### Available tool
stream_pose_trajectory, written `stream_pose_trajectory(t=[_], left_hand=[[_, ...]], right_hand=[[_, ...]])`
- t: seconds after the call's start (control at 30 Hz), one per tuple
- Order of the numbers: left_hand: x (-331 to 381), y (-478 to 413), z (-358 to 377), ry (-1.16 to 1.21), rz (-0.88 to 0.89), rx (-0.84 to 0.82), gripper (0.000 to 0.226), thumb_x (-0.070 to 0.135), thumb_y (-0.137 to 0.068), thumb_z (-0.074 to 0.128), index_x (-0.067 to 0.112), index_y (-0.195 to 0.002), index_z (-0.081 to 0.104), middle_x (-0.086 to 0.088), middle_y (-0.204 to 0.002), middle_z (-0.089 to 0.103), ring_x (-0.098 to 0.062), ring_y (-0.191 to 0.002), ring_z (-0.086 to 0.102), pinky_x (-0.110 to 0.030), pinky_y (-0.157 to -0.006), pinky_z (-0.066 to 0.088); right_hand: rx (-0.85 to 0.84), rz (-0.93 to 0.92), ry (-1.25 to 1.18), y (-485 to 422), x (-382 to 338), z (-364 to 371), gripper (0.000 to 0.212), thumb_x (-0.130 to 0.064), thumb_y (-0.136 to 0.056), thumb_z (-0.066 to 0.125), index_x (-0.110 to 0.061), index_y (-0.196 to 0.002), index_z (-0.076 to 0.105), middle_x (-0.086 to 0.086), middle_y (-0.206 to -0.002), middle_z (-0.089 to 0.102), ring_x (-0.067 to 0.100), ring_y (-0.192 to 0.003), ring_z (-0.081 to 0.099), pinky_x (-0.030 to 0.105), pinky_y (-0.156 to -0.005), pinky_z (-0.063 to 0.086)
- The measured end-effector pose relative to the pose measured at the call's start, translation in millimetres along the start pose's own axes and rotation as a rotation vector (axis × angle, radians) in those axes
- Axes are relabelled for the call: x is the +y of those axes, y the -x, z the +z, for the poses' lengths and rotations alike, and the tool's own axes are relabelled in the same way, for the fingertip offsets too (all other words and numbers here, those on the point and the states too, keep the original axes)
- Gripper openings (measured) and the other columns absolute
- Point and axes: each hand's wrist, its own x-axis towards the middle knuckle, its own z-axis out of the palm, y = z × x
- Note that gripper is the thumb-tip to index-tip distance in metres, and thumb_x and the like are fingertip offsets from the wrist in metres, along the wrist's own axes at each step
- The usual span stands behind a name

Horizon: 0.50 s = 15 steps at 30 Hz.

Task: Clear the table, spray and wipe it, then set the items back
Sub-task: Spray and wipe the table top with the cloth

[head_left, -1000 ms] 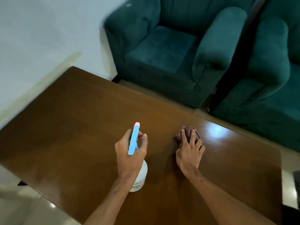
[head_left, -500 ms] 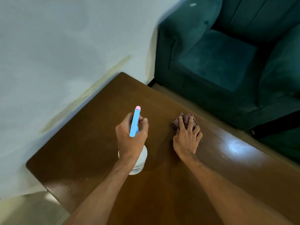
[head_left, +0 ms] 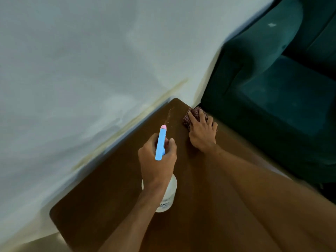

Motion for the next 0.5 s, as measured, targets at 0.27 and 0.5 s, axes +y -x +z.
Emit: stream_pose_trajectory(t=[0.27, 0.5], left_hand=[[-4, -7, -16, 0.034, -0.027, -0.01, 0.015, 0.031, -0.087, 0.077, 0.021, -0.089, 0.066, 0.013, -0.068, 0.061, -0.009, -0.061, 0.068, -0.027, -0.058, 0.062], [-5, 6, -40, 0.033, -0.034, 0.052, 0.017, 0.03, -0.086, 0.077, 0.022, -0.095, 0.067, 0.019, -0.069, 0.062, -0.004, -0.063, 0.068, -0.017, -0.057, 0.059]], right_hand=[[-0.055, -0.231, 0.092, -41, -59, 12, 0.057, -0.039, -0.103, 0.04, -0.04, -0.155, 0.019, 0.006, -0.166, 0.01, 0.038, -0.145, 0.014, 0.056, -0.117, 0.011], [-0.128, -0.667, 0.169, 9, -96, 22, 0.063, -0.054, -0.098, 0.045, -0.036, -0.155, 0.023, 0.008, -0.164, 0.016, 0.041, -0.144, 0.018, 0.058, -0.117, 0.016]])
